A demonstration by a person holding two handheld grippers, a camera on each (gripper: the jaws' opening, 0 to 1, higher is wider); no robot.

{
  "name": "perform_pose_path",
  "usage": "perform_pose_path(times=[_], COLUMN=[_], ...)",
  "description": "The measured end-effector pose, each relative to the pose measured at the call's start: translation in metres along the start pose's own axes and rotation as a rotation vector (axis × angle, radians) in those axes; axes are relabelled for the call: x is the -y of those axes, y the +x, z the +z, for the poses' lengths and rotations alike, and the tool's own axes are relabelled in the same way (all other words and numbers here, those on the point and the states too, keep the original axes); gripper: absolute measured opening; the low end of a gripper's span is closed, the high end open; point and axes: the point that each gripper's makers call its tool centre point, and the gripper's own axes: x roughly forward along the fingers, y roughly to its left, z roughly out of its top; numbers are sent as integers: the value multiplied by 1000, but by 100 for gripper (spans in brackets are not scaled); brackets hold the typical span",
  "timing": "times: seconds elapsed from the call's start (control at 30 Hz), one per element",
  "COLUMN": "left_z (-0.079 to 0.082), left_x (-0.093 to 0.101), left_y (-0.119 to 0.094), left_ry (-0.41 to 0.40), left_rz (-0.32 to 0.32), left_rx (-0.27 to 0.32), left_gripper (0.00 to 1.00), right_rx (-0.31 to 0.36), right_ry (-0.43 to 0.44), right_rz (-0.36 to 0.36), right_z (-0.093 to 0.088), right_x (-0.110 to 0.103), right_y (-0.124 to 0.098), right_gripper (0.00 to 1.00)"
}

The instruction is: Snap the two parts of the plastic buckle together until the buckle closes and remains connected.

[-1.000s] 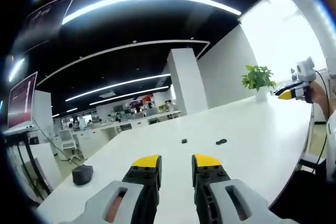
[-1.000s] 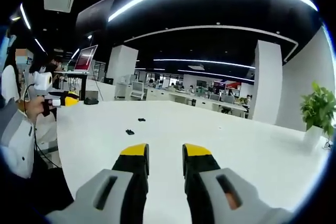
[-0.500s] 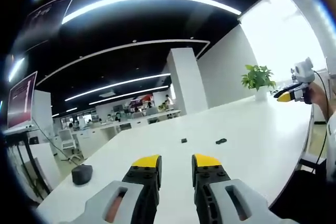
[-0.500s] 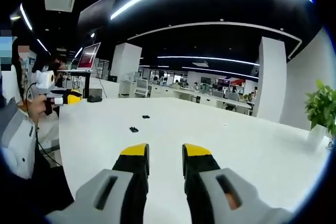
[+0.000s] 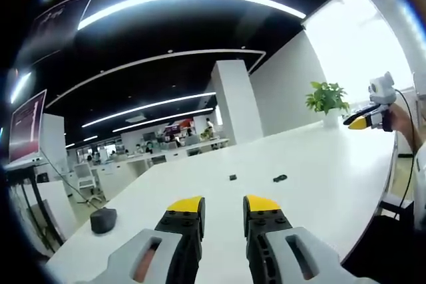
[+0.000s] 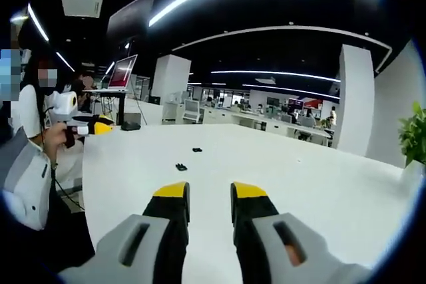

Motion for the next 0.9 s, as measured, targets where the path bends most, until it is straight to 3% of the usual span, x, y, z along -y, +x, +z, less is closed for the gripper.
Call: perform_pose_path(times=[0.9], left_z=[-1], left_x=[-1], left_y=[1], left_ry=[-1], left_rz=[-5], left_rx=[-4], left_gripper=[22], right_rx=[-29], right_ry=[-53], right_rz=[87], right_z=[5], right_x=[-17], right_y=[32], right_gripper=[25])
